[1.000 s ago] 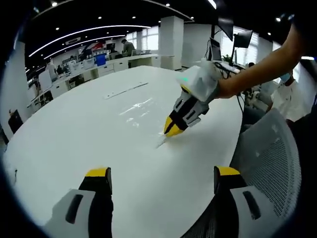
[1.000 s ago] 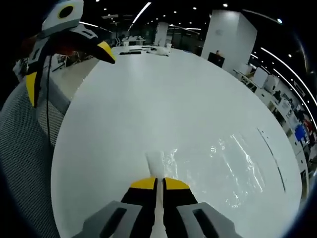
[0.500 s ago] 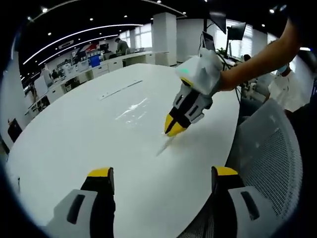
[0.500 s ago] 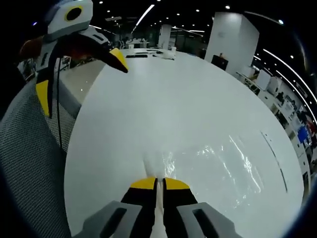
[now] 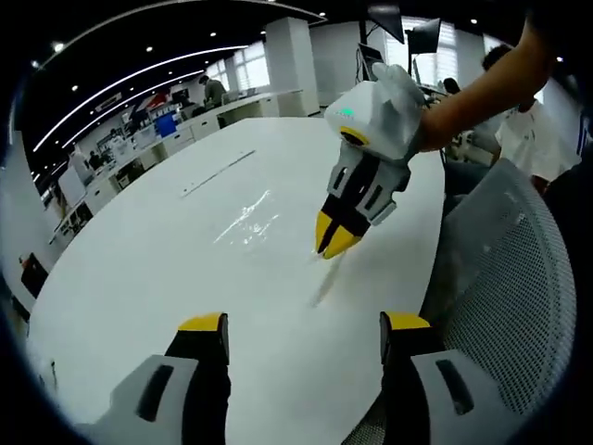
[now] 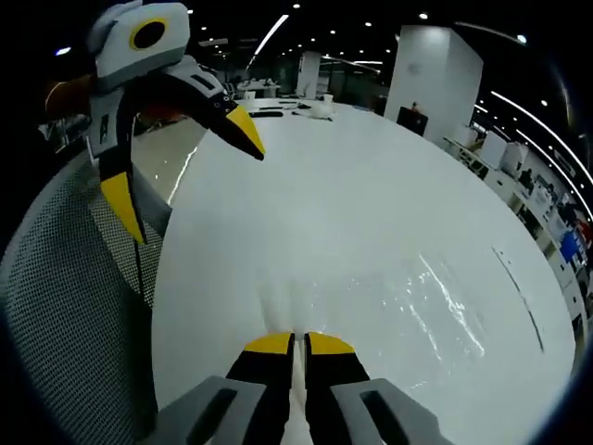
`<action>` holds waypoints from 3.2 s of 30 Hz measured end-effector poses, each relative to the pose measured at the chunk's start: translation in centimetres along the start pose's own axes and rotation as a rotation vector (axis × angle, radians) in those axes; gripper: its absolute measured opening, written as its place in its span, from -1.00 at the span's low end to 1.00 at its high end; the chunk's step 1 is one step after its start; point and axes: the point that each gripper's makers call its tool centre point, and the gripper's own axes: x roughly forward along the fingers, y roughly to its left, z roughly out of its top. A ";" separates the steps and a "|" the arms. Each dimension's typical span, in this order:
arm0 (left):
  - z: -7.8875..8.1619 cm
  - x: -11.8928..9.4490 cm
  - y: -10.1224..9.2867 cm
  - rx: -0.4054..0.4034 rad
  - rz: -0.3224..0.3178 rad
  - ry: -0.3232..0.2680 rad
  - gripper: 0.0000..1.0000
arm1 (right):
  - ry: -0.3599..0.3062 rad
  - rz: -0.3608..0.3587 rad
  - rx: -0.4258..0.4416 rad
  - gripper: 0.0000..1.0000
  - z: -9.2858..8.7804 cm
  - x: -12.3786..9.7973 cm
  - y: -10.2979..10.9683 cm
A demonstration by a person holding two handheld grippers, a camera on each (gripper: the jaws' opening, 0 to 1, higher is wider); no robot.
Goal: Open the resealable bag by pulling the two sides of the seal apart until the entire bag opening is separated and visibly accessible.
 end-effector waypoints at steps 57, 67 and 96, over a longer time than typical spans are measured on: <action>-0.3 2.5 -5.1 0.538 -0.138 0.148 -0.78 | -0.030 0.040 -0.063 -1.00 1.7 -1.2 6.6; -0.7 2.8 -5.3 0.577 -0.152 0.155 -0.87 | -0.036 0.036 -0.077 -1.00 2.0 -1.3 6.9; -0.4 2.5 -5.9 0.655 -0.189 0.095 -1.00 | 0.077 -0.024 -0.466 -1.00 2.2 -1.1 7.6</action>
